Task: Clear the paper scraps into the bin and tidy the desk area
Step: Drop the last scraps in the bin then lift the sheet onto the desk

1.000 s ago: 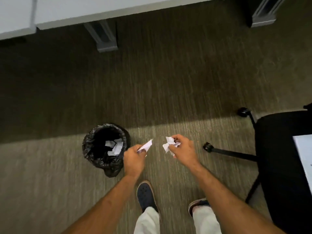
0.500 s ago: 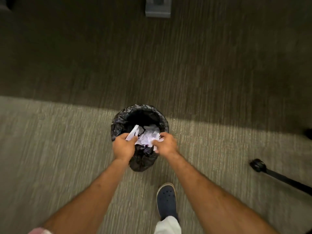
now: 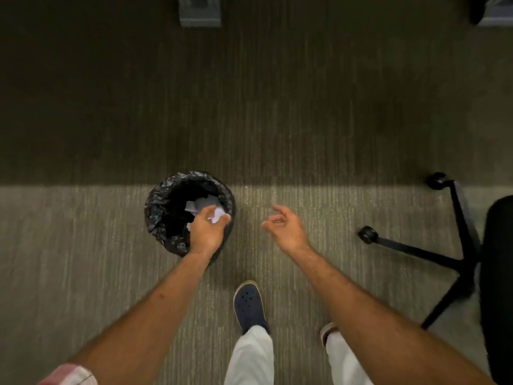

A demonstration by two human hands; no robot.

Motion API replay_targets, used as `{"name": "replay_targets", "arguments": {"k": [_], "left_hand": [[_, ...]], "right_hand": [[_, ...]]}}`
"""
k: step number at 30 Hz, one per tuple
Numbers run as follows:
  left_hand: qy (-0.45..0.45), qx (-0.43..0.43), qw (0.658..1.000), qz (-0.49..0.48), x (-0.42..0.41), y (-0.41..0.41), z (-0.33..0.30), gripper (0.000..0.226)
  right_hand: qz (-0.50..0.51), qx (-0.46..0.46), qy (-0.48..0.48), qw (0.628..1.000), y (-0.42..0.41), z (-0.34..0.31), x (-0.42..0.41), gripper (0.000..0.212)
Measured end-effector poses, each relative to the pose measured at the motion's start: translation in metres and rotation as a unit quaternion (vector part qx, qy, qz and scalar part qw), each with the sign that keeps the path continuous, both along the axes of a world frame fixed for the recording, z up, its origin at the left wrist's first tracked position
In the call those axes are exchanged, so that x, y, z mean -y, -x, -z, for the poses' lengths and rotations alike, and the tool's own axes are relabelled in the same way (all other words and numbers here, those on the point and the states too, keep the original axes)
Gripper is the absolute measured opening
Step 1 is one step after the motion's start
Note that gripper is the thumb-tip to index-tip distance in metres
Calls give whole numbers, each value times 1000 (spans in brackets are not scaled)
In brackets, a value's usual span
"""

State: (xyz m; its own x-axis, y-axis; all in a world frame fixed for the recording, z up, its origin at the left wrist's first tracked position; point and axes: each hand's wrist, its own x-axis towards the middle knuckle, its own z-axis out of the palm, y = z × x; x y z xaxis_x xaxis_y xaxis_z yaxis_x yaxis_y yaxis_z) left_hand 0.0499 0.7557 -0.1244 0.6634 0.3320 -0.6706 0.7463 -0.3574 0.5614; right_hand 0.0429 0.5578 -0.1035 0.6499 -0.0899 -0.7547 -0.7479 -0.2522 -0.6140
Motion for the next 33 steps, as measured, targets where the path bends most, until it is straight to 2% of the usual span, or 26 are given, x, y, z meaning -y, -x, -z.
{"name": "replay_targets", "arguments": {"k": [7,14,19,23,26,31,33], "left_hand": [[52,55,981,176,205,-15,-51,43],[92,97,939,316,442,8,-85,37],[114,76,912,385,581,40,-104,46],[110,48,896,428,659,61,-102,56],[91,-8,901,424,693,69,-99,65],[45,-106,906,407,730,100,-87,61],[40,-124,915,381,738,113,-81,53]], "right_hand": [[141,31,35,989,35,-70,213,39],[283,42,130,949,125,-97,440,42],[353,13,201,914,193,-101,559,37],[355,-14,272,894,244,-90,636,45],[315,-74,330,887,269,-79,677,60],[229,-123,319,911,288,-58,736,84],[202,-138,309,919,285,-52,749,84]]}}
